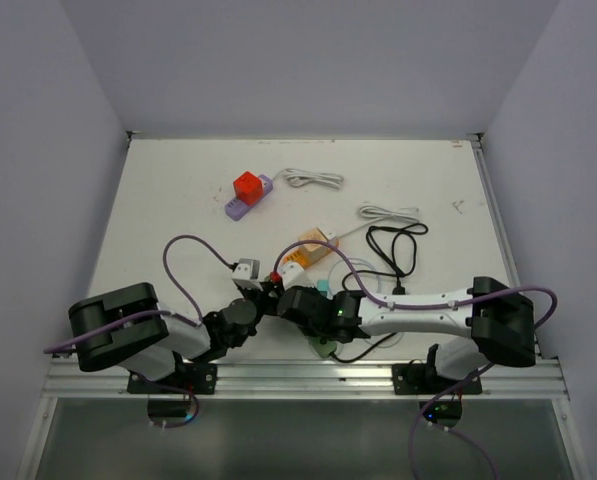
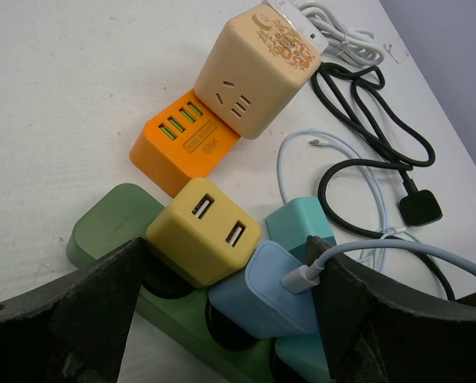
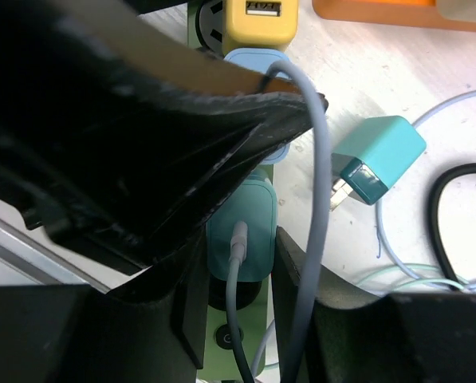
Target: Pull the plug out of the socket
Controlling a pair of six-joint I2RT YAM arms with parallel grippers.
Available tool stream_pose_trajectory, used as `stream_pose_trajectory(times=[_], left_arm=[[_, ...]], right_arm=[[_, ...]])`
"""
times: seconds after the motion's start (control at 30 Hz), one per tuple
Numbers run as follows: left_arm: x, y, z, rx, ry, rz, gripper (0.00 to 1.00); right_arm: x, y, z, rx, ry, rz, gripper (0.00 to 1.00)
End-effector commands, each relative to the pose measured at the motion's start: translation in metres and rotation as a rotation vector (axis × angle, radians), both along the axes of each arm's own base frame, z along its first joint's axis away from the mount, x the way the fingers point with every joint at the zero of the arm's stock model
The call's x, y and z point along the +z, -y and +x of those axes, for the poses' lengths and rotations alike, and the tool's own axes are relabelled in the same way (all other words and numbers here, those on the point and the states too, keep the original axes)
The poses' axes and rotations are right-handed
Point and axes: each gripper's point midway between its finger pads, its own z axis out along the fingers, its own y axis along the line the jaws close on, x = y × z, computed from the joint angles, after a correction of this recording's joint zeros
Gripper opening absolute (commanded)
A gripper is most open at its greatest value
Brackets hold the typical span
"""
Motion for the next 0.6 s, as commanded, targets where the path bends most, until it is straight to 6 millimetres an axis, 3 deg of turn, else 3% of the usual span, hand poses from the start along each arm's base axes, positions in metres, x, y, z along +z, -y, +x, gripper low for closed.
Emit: stream_pose_trajectory(times=[0.0,0.3,0.43,0.47,0.5,0.57], left_arm=[[-0.104,-0.074,-0.037,-0.015,-0.214,0.456,0.84],[-0.105,-0.075,-0.037,-0.013,-0.215,0.465,0.84],[-0.105,-0.076,-0.037,-0.012,-0.215,0.465,0.84],[-0.105,-0.076,-0.037,-0.011,-0.216,0.465,0.84],[-0.106,-0.077,-0.038,-0.013,-0.217,0.466,0.84],[-0.106,-0.077,-0.038,-0.011,-0.219,0.465,0.84]], right_arm=[[0.039,0.001,0.020,-0.090,0.179,-0.013,0.00],[0.039,0.005,0.016,-0.107,0.168,0.043,0.00],[0.042,-0.001,0.014,-0.111,0.067,0.210,0.00],[0.039,-0.002,0.004,-0.083,0.001,0.261,0.00],[0.042,-0.003,0.013,-0.103,-0.018,0.320,0.00],[0.048,-0.005,0.008,-0.084,-0.079,0.399,0.00]])
